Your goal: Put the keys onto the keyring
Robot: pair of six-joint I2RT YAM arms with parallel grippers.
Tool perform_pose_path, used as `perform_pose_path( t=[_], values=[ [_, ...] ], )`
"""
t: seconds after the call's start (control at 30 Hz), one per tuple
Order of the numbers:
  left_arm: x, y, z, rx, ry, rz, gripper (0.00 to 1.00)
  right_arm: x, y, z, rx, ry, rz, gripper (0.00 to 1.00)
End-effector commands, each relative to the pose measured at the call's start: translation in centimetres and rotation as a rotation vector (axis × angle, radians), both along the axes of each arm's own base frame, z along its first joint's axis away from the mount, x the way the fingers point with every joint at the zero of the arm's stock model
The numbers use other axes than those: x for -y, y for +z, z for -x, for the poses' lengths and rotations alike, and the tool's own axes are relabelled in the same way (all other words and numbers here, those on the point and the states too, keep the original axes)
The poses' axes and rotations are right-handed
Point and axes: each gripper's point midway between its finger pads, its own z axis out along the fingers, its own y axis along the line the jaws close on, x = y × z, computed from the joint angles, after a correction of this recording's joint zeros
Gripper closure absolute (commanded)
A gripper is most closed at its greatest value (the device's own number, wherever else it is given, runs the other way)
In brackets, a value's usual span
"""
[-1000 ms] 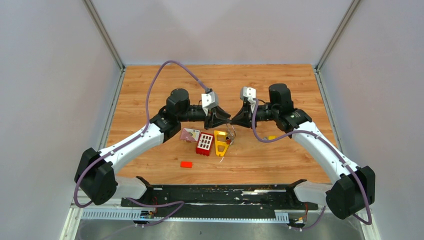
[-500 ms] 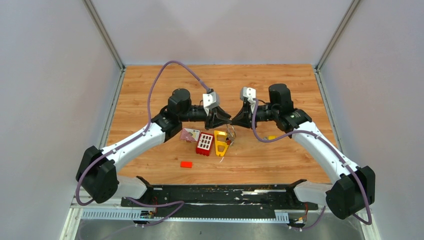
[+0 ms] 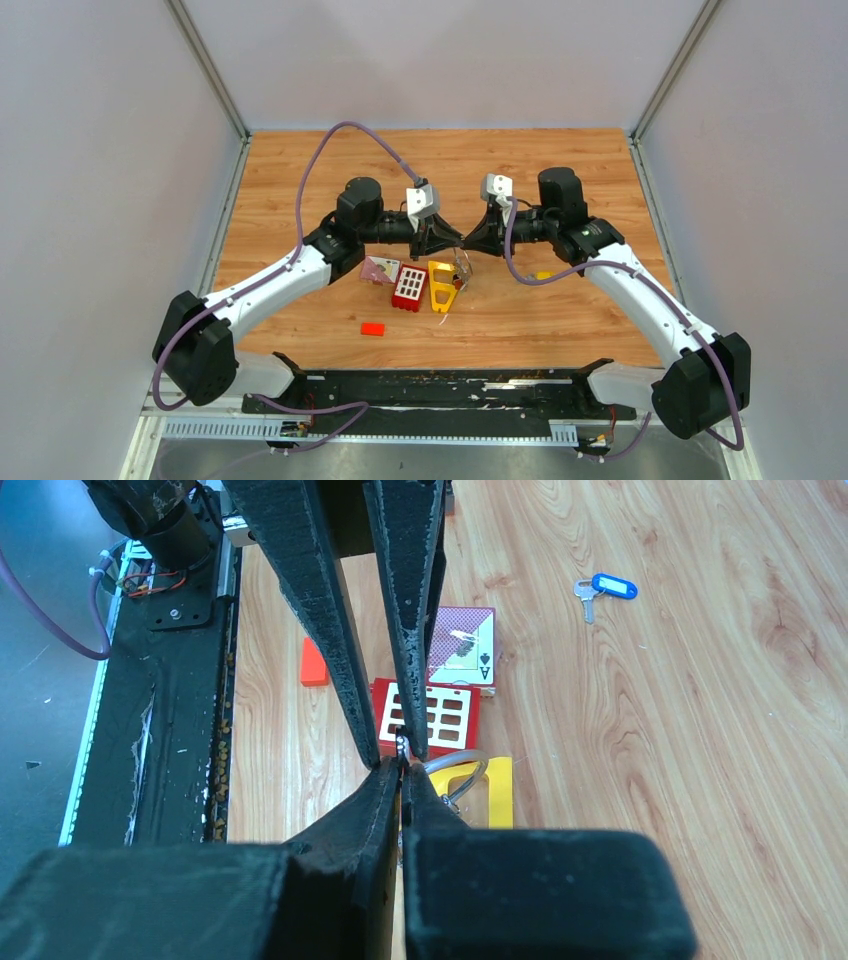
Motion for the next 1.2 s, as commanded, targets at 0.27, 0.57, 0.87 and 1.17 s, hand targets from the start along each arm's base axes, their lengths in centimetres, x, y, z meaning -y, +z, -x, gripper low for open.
perform_pose_path(
  t=[0.27,0.57,0.87,1.17],
  values=[
    [0.5,1.5,-0.8,0.035,0.007,0.031,0.94,-0.1,1.9,0.6,0.063,0.037,-0.04,1.0],
    [0.3,1.5,-1.2,0.039,0.028,0.026,1.0,-0.2,2.1,0.9,0.067,0.05,-0.046,1.0],
    [0.0,2.1,-0.4,0.068,0.004,0.032,1.0,0.3,1.9,0.5,0.104,0.025,-0.021,0.88],
    [-0.7,2.8,0.6,0.142,-0.043,0.015,1.0,0.9,1.7,1.1,0.146,0.042,0.005,0.62]
  ],
)
